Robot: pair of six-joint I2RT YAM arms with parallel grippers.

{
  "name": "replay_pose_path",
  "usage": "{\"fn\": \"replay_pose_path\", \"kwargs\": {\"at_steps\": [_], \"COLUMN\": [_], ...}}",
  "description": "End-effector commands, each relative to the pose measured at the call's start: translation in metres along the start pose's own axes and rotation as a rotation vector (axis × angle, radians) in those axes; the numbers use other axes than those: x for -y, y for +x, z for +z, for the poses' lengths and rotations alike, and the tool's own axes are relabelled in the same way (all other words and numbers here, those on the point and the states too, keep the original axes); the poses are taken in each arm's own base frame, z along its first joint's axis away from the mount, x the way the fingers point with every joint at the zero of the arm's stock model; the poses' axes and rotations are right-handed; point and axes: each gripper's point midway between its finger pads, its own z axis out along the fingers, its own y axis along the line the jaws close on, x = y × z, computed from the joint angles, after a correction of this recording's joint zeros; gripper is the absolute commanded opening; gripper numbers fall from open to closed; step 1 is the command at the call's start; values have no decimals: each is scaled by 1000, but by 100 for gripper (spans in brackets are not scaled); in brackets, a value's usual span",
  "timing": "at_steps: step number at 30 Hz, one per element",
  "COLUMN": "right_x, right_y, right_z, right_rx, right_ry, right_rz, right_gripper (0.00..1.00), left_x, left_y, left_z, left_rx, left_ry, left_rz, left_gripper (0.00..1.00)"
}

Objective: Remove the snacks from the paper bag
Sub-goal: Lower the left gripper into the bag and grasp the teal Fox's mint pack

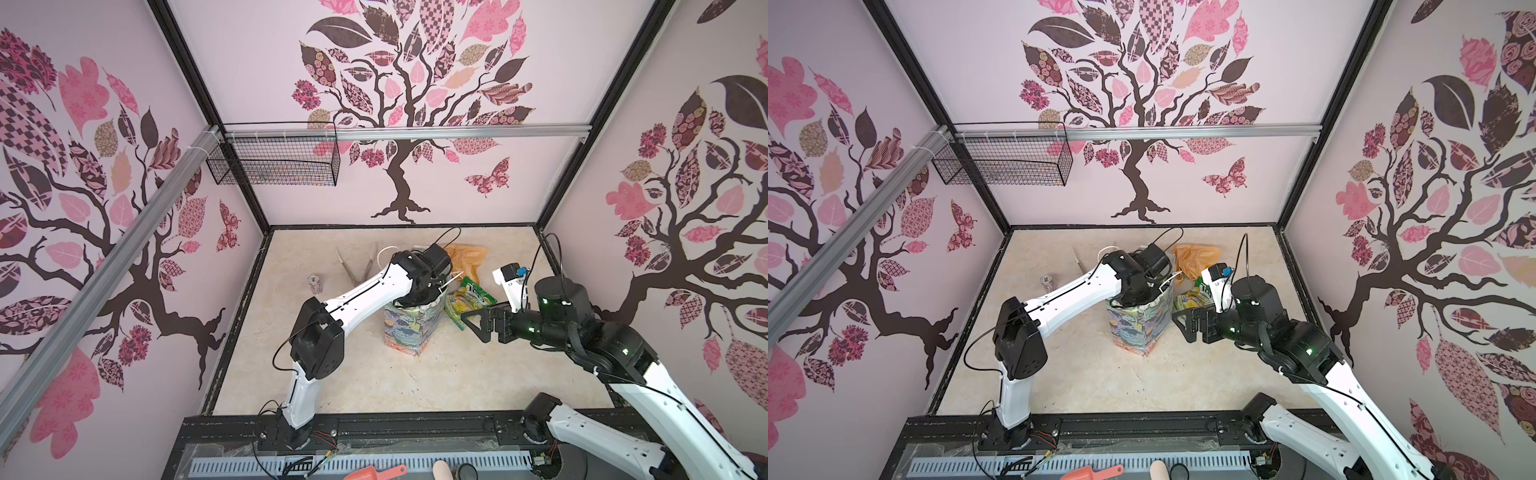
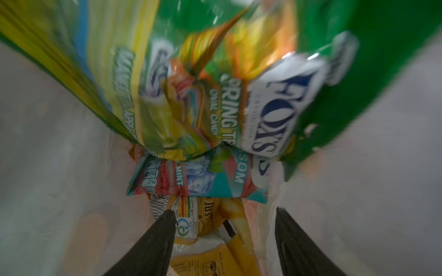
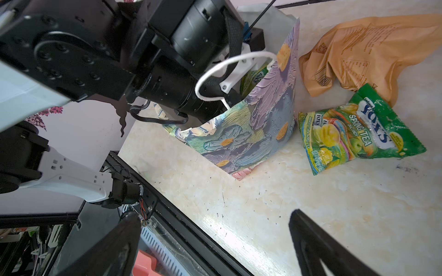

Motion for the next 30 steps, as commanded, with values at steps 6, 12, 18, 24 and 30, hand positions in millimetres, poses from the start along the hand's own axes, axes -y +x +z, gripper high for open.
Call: {"fn": "replay_pose_path", "kwargs": {"at_steps": [6, 12, 18, 24, 30], "right_x": [-13, -12, -11, -11, -7], "right_y": [-12, -11, -9, -12, -12], "right_z": [-9, -7, -6, -7, -7], "right_rx": [32, 26, 24, 37, 47], "right_ry": [-45, -42, -40, -36, -19], "right_rz": [-13, -3, 3, 1, 5], "right_gripper": [100, 100, 100, 100, 100], "left_x": [-15, -18, -14, -11, -6], "left_y": [12, 30, 25, 10, -5], "left_z": [44, 75, 68, 43, 12], "left_rx": [-70, -153, -121, -55, 26], "left_ry": [-61, -76, -53, -34, 0], "left_rz": [-14, -2, -6, -5, 7], "left_gripper": [71, 72, 53, 12, 0]}}
